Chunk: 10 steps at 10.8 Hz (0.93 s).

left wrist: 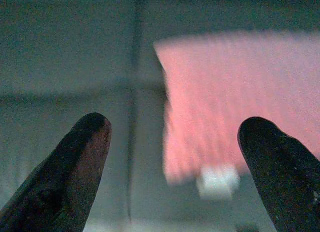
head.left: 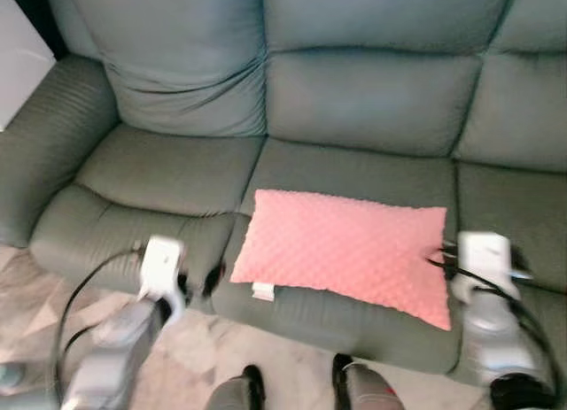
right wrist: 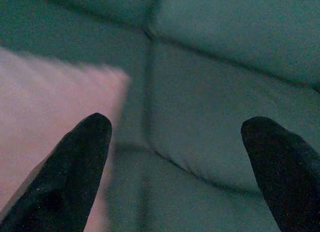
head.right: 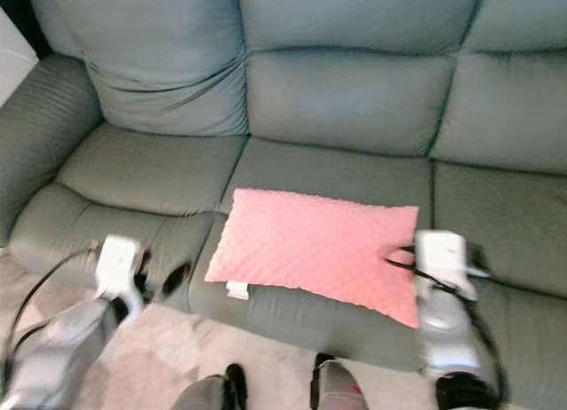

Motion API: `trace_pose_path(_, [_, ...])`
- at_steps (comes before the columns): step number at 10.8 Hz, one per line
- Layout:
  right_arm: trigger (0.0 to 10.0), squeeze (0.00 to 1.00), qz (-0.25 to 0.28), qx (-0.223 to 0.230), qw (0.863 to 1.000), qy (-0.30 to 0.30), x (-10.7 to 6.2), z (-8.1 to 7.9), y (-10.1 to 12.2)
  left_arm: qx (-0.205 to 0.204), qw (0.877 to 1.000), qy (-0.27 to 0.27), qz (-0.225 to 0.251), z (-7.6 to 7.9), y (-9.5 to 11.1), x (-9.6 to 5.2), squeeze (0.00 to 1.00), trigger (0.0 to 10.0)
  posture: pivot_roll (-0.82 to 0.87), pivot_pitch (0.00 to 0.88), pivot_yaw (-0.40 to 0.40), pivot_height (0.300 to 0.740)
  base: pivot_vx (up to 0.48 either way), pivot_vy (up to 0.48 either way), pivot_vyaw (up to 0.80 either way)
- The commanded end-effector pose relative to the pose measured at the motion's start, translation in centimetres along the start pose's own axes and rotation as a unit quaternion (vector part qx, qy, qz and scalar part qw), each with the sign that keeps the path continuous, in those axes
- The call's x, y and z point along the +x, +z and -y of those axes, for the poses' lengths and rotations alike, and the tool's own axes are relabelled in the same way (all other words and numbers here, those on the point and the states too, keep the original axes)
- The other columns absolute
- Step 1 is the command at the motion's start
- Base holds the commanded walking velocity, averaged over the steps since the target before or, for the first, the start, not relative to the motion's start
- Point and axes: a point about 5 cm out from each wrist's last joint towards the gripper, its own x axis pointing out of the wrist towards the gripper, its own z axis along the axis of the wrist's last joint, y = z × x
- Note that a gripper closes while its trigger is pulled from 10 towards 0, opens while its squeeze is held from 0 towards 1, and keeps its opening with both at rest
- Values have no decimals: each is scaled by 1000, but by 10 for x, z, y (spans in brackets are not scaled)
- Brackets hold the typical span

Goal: Move the pillow to the sofa

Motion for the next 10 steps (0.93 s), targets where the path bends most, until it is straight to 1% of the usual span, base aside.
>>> trace_pose_path(1, [10000,0,31,-1,998,48,-6,-24,10,18,998,54,26,-15,4,-2,0,10000,-92,135,81,740,0,0,0])
trace_pose_path(2, [10000,0,50,7,995,82,-12,-45,22,26,992,101,70,-22,17,4,0,10000,-96,90,67,740,0,0,0])
trace_pose_path(3, [10000,0,64,22,993,102,-15,-55,30,26,989,122,85,-27,23,6,0,10000,-95,72,62,740,0,0,0])
trace_pose_path(4, [10000,0,86,62,983,149,-22,-71,46,27,983,147,105,-38,31,6,0,10000,-90,21,51,740,0,0,0])
trace_pose_path(5, [10000,0,90,70,981,158,-23,-73,49,29,982,154,109,-40,32,6,0,10000,-90,16,50,740,0,0,0])
trace_pose_path(6, [10000,0,98,74,979,160,-22,-72,56,40,976,180,112,-49,32,4,0,10000,-90,0,46,740,0,0,0])
trace_pose_path(7, [10000,0,105,72,979,161,-18,-64,62,66,969,210,110,-60,27,-3,0,10000,-90,0,38,740,0,0,0])
trace_pose_path(8, [10000,0,106,70,978,162,-18,-59,62,70,968,213,109,-61,24,-7,0,10000,-89,0,37,740,0,0,0])
trace_pose_path(9, [10000,0,99,78,978,167,-16,-50,61,67,969,212,106,-55,17,-12,0,10000,-81,0,35,740,0,0,0])
trace_pose_path(10, [10000,0,102,79,974,187,-18,-51,65,72,969,211,109,-50,16,-12,0,10000,-82,0,35,740,0,0,0])
